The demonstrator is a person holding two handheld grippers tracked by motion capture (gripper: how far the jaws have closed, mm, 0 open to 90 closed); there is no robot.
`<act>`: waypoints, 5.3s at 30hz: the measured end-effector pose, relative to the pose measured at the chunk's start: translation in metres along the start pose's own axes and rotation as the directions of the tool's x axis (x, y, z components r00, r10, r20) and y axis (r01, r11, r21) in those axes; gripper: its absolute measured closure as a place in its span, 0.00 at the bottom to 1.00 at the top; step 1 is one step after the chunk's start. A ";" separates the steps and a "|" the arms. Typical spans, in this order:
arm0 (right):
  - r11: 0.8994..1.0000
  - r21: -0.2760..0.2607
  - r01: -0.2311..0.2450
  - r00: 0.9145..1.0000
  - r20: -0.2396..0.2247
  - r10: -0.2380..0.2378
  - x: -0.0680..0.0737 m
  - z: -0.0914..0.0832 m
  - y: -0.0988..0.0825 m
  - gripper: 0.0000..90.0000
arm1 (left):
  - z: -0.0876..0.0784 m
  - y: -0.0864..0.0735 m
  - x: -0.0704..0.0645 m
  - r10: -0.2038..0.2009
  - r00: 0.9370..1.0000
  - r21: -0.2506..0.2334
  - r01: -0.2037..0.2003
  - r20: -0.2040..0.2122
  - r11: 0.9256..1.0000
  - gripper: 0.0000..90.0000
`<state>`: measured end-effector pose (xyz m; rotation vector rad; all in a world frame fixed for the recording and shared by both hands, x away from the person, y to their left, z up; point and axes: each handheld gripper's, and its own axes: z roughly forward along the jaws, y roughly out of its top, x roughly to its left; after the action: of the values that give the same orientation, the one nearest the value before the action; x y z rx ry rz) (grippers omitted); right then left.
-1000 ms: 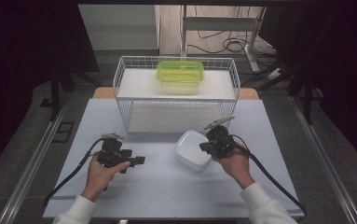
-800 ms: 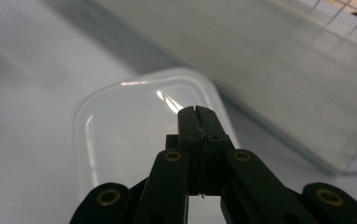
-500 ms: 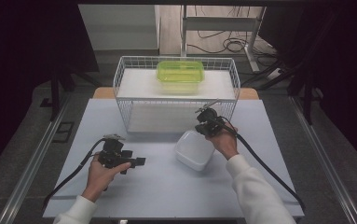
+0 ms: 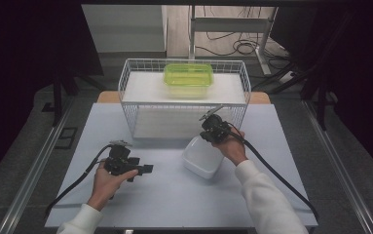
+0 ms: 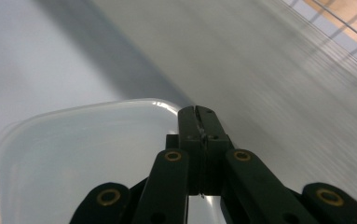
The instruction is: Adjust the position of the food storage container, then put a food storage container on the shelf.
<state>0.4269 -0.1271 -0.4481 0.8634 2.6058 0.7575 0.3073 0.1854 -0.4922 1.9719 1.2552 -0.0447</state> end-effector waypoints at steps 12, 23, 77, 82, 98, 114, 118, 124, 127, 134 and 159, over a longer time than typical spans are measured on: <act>0.999 0.025 0.021 0.997 0.075 -0.022 -0.006 0.011 0.000 0.99 | 0.000 -0.001 0.000 0.005 1.000 0.006 -0.005 -0.004 1.000 0.27; 0.998 0.026 0.062 0.998 0.019 -0.063 0.019 0.009 -0.004 0.99 | 0.001 -0.001 -0.001 -0.001 1.000 0.003 0.001 0.004 1.000 0.27; 0.855 -0.218 -0.471 0.869 -0.280 0.408 0.021 -0.089 -0.126 0.28 | -0.010 -0.003 -0.035 -0.015 0.996 -0.109 0.025 0.091 0.994 0.32; 0.855 -0.193 -0.482 0.862 -0.282 0.422 0.027 -0.085 -0.128 0.30 | 0.005 0.006 -0.044 -0.027 0.990 -0.081 0.038 0.141 0.996 0.34; 0.836 -0.098 -0.540 0.805 -0.348 0.480 0.036 -0.056 -0.127 0.49 | 0.040 0.013 -0.032 -0.206 0.930 0.026 0.207 0.305 0.978 0.39; 0.718 0.017 -0.696 0.624 -0.480 0.617 0.023 -0.043 -0.139 0.74 | 0.066 0.008 -0.029 -0.289 0.863 0.085 0.280 0.414 0.956 0.73; 0.682 0.039 -0.731 0.572 -0.510 0.642 0.021 -0.042 -0.143 0.77 | 0.062 0.008 -0.030 -0.283 0.866 0.079 0.275 0.413 0.958 0.78; 0.672 0.055 -0.739 0.547 -0.533 0.645 0.020 -0.047 -0.145 0.82 | 0.056 0.008 -0.032 -0.270 0.869 0.067 0.267 0.415 0.961 0.83; 0.680 0.033 -0.732 0.558 -0.544 0.627 0.019 -0.050 -0.145 0.85 | 0.054 0.008 -0.034 -0.261 0.872 0.060 0.260 0.414 0.964 0.87; 0.707 0.005 -0.707 0.588 -0.551 0.592 0.019 -0.054 -0.143 0.89 | 0.048 0.009 -0.038 -0.218 0.895 0.033 0.223 0.389 0.974 0.89; 0.788 -0.247 -0.564 0.764 -0.517 0.386 0.008 -0.133 -0.058 0.88 | -0.038 0.075 -0.062 -0.046 0.922 -0.204 0.134 0.384 0.970 0.89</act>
<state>0.3380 -0.2131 -0.3727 1.3937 2.4298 1.7418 0.3202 0.1468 -0.3956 1.6129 1.0450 -0.3011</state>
